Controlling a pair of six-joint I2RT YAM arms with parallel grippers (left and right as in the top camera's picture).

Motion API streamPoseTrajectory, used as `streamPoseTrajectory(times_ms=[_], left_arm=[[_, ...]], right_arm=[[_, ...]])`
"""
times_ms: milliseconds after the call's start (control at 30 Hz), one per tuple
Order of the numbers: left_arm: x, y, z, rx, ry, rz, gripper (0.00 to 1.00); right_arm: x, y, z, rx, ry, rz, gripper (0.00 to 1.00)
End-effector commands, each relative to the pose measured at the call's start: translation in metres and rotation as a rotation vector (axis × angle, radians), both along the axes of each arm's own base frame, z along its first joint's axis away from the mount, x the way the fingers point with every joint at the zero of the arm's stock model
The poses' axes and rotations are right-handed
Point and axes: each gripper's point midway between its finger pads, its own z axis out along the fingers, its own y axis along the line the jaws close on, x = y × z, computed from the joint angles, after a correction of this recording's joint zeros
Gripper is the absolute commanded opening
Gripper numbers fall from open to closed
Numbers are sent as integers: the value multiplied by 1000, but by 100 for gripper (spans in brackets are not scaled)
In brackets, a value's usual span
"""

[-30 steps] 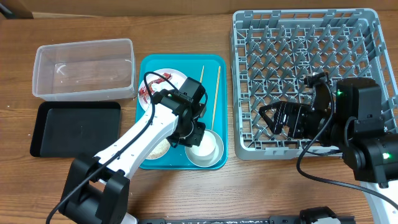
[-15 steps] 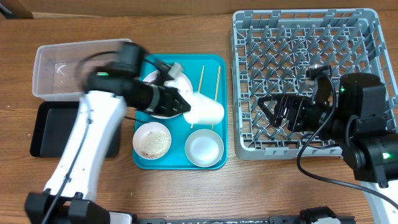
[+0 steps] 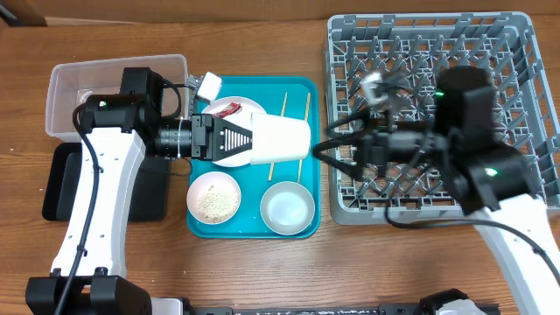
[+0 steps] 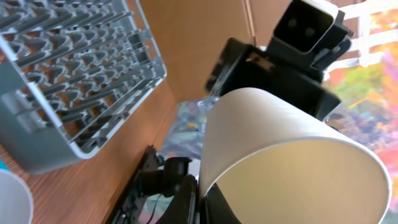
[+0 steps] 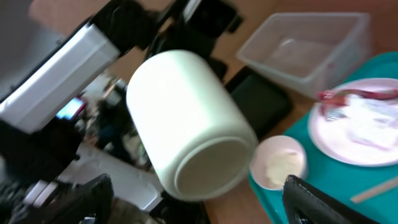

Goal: Sort waste into correct bins and load items into the dishwasher
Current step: 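Lift the cup with the left gripper and pass it to the right gripper, then place the cup upright in the grey rack with the right gripper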

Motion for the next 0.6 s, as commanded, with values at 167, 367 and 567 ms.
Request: streamPoseTrajectory(times_ms=[167, 367, 567], left_arm=[[-3, -5, 12, -66, -49, -22, 4], [-5, -5, 11, -62, -30, -22, 4], [-5, -5, 11, -61, -31, -22, 4]], right_arm=[[-14, 40, 11, 70, -44, 156, 87], [-8, 42, 15, 77, -30, 122, 86], [-8, 43, 15, 78, -34, 123, 73]])
